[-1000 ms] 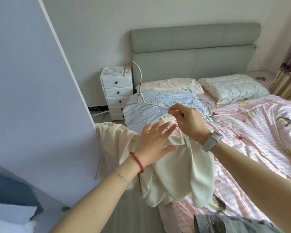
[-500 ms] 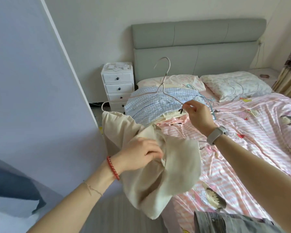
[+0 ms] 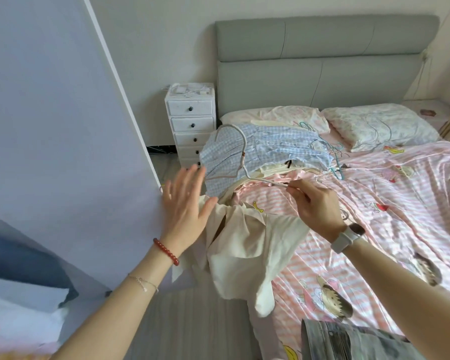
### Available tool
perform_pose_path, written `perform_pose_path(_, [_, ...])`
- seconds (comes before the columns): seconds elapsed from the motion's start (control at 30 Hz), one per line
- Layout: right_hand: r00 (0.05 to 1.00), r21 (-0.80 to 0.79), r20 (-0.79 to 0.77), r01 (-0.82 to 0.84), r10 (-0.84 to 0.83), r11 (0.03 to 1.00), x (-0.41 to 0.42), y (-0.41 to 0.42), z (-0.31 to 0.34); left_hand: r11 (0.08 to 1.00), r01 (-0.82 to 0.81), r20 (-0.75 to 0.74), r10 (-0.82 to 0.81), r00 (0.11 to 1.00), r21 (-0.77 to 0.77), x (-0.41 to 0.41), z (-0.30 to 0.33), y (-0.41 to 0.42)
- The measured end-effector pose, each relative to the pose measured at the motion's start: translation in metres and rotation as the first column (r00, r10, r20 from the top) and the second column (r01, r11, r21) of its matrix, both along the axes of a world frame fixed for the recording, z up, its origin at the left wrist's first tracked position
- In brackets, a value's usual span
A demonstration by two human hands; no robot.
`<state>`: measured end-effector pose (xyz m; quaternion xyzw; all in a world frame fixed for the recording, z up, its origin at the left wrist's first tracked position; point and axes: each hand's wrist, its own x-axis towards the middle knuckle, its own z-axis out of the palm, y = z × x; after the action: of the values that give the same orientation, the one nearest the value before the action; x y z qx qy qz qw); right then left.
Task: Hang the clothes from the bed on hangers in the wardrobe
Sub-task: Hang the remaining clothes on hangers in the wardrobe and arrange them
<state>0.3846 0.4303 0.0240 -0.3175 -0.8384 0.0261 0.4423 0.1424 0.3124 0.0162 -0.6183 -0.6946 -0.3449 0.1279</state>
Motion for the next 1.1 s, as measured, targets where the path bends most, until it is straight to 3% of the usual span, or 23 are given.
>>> perform_pose_path(0.07, [1.0,0.013,-0.02,0.0,0.0,1.0,0.01,0.005,-0.001,0.991,0.032,-0.02,-0.035,0.999,-0.133,0.008,-0.009,0.006])
perform_pose_path(0.13, [1.0,0.022,-0.024,0.003,-0.003,1.0,0.02,0.008,-0.001,0.986,0.061,-0.02,-0.065,0.998,-0.156,0.019,-0.01,0.015])
perform_pose_path(0.27, [0.999,0.001,0.007,-0.047,0.047,0.999,0.036,0.014,-0.01,0.979,0.203,0.185,-0.2,0.962,0.005,0.03,-0.001,0.025])
perform_pose_path(0.4, [0.993,-0.034,0.011,-0.12,0.121,0.992,0.023,0.014,-0.013,0.988,0.139,0.239,-0.152,0.959,0.072,0.02,-0.003,0.0])
perform_pose_path(0.5, [0.964,-0.09,0.004,-0.263,0.265,0.961,-0.006,0.003,-0.02,0.991,0.047,0.185,-0.07,0.98,0.124,0.005,0.005,-0.032])
perform_pose_path(0.6, [0.918,-0.191,0.006,-0.388,0.397,0.902,-0.047,-0.018,-0.037,0.981,-0.102,-0.02,0.107,0.994,0.162,-0.017,0.018,-0.067])
perform_pose_path(0.73, [0.805,-0.297,0.038,-0.557,0.592,0.776,-0.116,-0.057,-0.053,0.936,-0.341,-0.033,0.345,0.938,0.089,-0.057,0.016,-0.126])
perform_pose_path(0.87, [0.617,-0.35,0.029,-0.73,0.786,0.587,-0.188,-0.099,-0.039,0.828,-0.554,0.032,0.554,0.832,0.087,-0.088,0.017,-0.211])
perform_pose_path(1.03, [0.364,-0.187,0.196,-0.898,0.91,0.399,-0.281,-0.179,0.007,0.598,-0.793,0.336,0.727,0.598,0.115,-0.127,0.023,-0.313])
perform_pose_path(1.1, [0.247,-0.205,0.214,-0.935,0.945,0.291,-0.314,-0.219,0.024,0.492,-0.858,0.373,0.776,0.509,0.149,-0.138,0.029,-0.356])
